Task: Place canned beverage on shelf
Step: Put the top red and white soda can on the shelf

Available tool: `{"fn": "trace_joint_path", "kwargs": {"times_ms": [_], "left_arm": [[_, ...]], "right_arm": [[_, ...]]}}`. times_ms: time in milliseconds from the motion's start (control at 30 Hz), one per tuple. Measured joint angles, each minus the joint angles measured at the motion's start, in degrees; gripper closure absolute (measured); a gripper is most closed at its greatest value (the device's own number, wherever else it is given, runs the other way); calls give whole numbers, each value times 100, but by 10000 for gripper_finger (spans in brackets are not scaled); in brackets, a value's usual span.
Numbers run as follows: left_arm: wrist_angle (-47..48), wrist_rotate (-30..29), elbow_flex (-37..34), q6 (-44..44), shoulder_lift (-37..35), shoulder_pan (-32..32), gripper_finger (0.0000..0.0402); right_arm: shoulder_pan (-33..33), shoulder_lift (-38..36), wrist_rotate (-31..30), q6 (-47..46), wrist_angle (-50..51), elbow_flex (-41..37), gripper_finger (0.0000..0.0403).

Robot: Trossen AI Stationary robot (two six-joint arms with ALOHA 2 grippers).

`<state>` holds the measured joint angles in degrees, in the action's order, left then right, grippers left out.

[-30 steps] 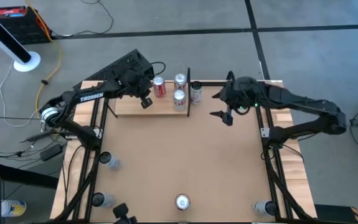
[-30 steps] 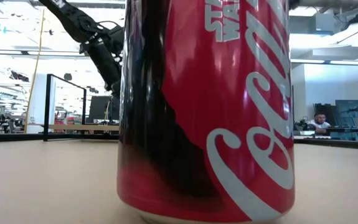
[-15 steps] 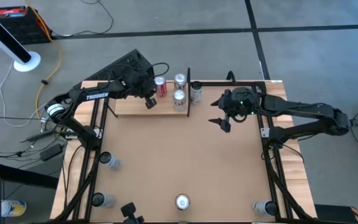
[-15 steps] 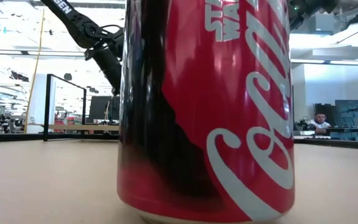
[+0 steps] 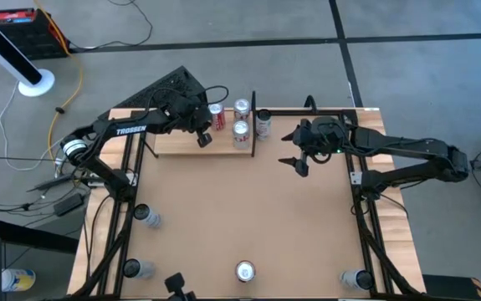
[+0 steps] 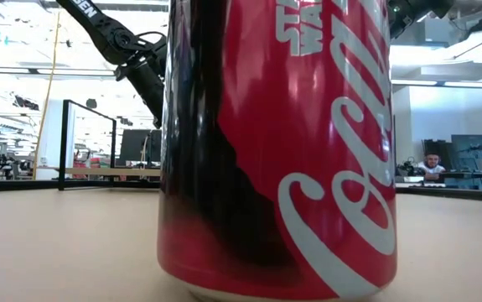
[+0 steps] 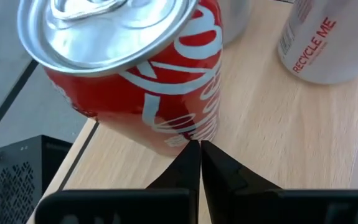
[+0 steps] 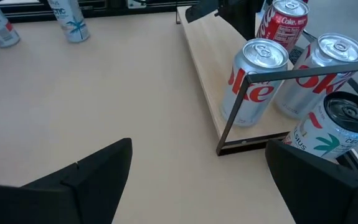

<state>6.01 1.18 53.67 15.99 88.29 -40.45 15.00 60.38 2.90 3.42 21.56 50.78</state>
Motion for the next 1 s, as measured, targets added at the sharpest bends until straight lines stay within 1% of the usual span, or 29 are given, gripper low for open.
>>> {"fn": "trace_joint_path", "kwargs": {"times_ms": [333, 533, 600, 700, 767, 933, 1000], "left_arm": [[-330, 1, -7, -81, 0, -2, 401], [-307, 3, -7, -173, -2, -2, 401], [-280, 147, -7, -248, -2, -2, 401], [-303, 575, -7, -349, -2, -4, 401], [-354, 650, -7, -386, -2, 13, 401], [-517, 547, -7, -413, -4, 24, 401], [-626, 359, -20, -462, -2, 24, 401]], "right_arm": [[0, 2, 2, -41, -91, 0, 12], [0, 2, 4, -39, -102, 0, 12], [0, 2, 4, -39, -102, 0, 12], [0, 2, 7, -13, -102, 0, 12], [0, 2, 7, 1, -102, 0, 12], [0, 2, 7, 2, -104, 0, 12], [0, 2, 9, 2, -103, 0, 12]]}}
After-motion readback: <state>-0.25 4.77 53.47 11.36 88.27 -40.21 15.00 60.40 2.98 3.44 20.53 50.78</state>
